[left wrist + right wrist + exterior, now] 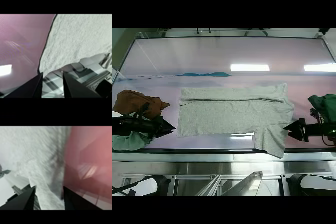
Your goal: Fold the shirts.
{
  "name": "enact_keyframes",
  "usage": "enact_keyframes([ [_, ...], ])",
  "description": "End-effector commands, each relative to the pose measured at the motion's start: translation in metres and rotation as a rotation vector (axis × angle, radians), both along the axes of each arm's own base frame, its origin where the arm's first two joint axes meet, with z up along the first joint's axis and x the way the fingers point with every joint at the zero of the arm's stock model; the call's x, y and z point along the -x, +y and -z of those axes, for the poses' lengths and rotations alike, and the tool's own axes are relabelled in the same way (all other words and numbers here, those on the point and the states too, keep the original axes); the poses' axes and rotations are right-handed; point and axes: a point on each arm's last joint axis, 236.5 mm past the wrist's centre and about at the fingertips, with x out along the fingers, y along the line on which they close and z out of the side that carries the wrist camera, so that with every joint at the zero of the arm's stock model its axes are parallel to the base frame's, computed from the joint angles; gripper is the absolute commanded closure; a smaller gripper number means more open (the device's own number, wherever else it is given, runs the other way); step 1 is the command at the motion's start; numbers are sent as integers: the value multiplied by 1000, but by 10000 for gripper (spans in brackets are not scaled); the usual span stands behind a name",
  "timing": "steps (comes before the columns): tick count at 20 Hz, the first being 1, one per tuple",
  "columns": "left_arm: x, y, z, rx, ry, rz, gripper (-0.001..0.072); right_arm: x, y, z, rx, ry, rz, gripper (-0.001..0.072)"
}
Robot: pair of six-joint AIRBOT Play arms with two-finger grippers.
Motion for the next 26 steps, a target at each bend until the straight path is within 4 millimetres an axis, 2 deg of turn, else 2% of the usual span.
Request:
enact_keyframes([
  [1, -5, 3, 4, -17, -17, -19, 453, 27, -6, 11, 32, 81, 29, 255],
  [6, -6, 4, 5, -24, -22, -24, 454, 12, 23, 19, 28, 1, 17, 261],
  [7, -6, 4, 5, -25, -23, -25, 453, 9, 28, 17, 21, -26, -1, 350],
  [8, -6, 4, 5, -25, -22, -23, 453, 5, 32, 15, 12, -34, 1, 518],
  [9, -6, 1, 5, -27, -23, -12, 453, 1, 33, 13, 5, -46, 9, 636],
  [10, -7, -3, 6, -34, -28, 2, 453, -4, 34, 10, -5, -60, 26, 698],
  [13, -13, -19, 12, -78, -61, 63, 450, -7, 35, 8, -15, -66, 39, 696],
  [14, -13, -26, 13, -82, -64, 86, 422, -7, 35, 8, -17, -66, 38, 696],
  [16, -4, -32, 16, -101, -41, 135, 422, -6, 36, 7, -21, -65, 37, 696],
  [18, 9, -24, 23, -148, 3, 178, 422, -6, 36, 7, -23, -65, 36, 696],
  [20, 15, -9, 15, -176, 27, 236, 422, -6, 36, 7, -23, -65, 36, 696],
  [23, 0, 14, -10, -160, -3, 176, 422, -6, 36, 7, -23, -65, 36, 696],
  [24, -2, 22, -13, -171, -17, 147, 422, -6, 36, 7, -23, -65, 37, 696],
  [26, 6, 25, -4, -173, -10, 122, 422, -8, 36, 6, -26, -68, 43, 696],
])
